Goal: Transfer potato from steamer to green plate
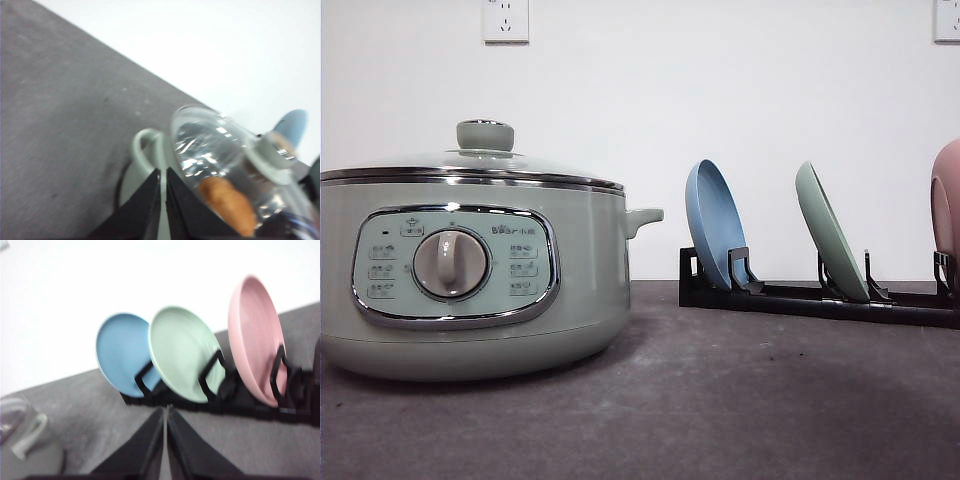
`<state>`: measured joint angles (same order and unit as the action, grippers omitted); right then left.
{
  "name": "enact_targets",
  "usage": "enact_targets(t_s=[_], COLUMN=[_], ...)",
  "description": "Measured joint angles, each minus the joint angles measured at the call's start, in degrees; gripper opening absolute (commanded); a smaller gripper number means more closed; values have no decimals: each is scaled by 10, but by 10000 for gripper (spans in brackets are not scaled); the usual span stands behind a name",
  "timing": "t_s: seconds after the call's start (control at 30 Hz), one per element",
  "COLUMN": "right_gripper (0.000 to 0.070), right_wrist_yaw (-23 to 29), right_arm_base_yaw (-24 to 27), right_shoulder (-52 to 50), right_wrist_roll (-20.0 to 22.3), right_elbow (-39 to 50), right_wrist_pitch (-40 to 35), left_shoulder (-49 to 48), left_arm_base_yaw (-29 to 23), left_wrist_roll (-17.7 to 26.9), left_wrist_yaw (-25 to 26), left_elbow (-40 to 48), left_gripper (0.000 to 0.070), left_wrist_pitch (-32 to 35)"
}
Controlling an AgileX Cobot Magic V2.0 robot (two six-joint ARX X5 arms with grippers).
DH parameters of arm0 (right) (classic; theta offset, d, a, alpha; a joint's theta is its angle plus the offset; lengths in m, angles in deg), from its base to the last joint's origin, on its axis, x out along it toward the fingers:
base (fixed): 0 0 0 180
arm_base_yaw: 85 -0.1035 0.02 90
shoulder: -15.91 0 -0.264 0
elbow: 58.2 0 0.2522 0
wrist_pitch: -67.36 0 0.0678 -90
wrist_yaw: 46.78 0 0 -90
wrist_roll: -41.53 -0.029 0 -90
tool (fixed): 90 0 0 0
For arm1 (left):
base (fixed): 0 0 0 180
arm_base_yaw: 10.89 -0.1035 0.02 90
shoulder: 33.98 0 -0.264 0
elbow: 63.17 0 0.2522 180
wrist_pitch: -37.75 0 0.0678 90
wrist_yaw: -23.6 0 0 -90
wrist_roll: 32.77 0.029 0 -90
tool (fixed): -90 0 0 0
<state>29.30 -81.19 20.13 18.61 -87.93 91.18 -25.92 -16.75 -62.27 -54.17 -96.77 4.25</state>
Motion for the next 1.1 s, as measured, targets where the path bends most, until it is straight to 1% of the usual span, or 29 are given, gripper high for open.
enact_targets(t_s=[0.07, 0.17, 0.27, 0.5, 0.7, 0.83, 0.93, 1.1], right_gripper=[0, 0, 0, 0, 0, 0, 0, 0], right_wrist_yaw=[0, 0, -20, -86, -138, -157, -159, -159], right_arm_base_yaw=[0, 0, 0, 0, 0, -15, -34, -65], right_shoulder=[22, 62, 110, 227, 316, 358, 379, 400], right_wrist_roll=[3, 15, 37, 109, 181, 211, 229, 251], right_elbow=[-30, -83, -134, -257, -349, -393, -420, -444], right_wrist_pitch=[4, 31, 71, 177, 275, 322, 363, 412], left_shoulder=[24, 69, 116, 217, 286, 322, 344, 354], left_arm_base_yaw=[0, 0, 0, 1, 32, 63, 87, 118], left_wrist_roll=[17, 52, 89, 173, 222, 254, 277, 293], left_wrist_yaw=[8, 26, 44, 111, 166, 176, 177, 177], left_elbow=[-36, -91, -141, -248, -326, -378, -414, -437], left_gripper=[12, 12, 11, 11, 11, 10, 10, 11], left_wrist_pitch=[-16, -45, -78, -153, -223, -278, -318, -331])
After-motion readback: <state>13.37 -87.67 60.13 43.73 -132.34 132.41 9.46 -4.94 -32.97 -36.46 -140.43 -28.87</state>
